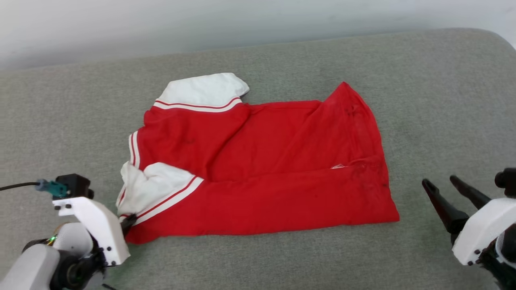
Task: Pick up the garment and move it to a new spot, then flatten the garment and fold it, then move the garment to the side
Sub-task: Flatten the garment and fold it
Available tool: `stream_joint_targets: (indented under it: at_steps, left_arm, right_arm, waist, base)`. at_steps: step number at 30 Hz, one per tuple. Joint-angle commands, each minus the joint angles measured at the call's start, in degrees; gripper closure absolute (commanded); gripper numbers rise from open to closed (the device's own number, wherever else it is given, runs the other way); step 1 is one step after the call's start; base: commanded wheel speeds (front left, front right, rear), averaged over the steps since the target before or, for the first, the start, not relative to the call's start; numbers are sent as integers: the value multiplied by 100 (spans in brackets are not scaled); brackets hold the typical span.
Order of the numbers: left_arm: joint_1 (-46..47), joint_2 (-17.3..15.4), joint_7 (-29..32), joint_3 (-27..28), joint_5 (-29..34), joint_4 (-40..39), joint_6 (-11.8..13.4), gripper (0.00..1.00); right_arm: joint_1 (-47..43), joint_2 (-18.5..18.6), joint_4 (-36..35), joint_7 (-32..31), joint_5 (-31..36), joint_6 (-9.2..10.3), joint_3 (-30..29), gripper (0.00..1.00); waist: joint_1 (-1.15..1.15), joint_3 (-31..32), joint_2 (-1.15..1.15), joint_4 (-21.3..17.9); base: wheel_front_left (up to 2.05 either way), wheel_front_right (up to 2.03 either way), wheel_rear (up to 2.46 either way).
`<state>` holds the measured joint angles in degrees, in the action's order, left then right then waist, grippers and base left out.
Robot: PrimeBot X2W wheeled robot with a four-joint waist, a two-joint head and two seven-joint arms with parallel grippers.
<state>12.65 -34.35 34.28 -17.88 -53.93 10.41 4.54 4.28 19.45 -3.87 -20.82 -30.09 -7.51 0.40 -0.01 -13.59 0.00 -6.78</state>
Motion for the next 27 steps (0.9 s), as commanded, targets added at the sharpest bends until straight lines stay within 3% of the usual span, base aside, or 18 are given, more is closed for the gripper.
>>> stream_joint_targets:
  at_steps: [1, 7, 18, 19, 20, 21, 27]
  left_arm:
    - [35, 85, -65, -83, 87, -108, 24, 100]
    - [197, 104, -291, -131, 353, -739, 117, 100]
    - [309, 234, -489, -312, 672, -1304, 238, 100]
    - [303, 242, -504, -320, 680, -1303, 241, 100]
    - [293, 262, -538, -314, 674, -1292, 242, 100]
    - [279, 274, -558, -314, 670, -1271, 246, 100]
    - [114, 307, -699, -291, 646, -1161, 254, 100]
  right_arm:
    - [152, 126, 98, -487, -181, 4, -3, 0]
    - [487, 254, 477, -2188, -586, 4, 99, 0]
    - [961, -256, 1558, -2801, -718, 4, 501, 0]
    - [986, -258, 1672, -2806, -691, 4, 599, 16]
    - [992, -298, 1761, -2776, -739, 4, 682, 62]
    - [978, -344, 1832, -2772, -805, 3, 747, 100]
    - [1119, -103, 1831, -2527, -853, 2, 987, 100]
  waist:
    - [1, 22, 0, 131]
    - [1, -126, 0, 454]
    - [1, -502, 0, 779]
    - [1, -512, 0, 785]
    - [1, -513, 0, 790]
    - [1, -506, 0, 791]
    - [1, -292, 0, 728]
  base:
    - [0, 0, 0]
    - [0, 0, 0]
    - [0, 0, 0]
    - [0, 0, 0]
    - [0, 0, 0]
    - [0, 0, 0]
    - [0, 0, 0]
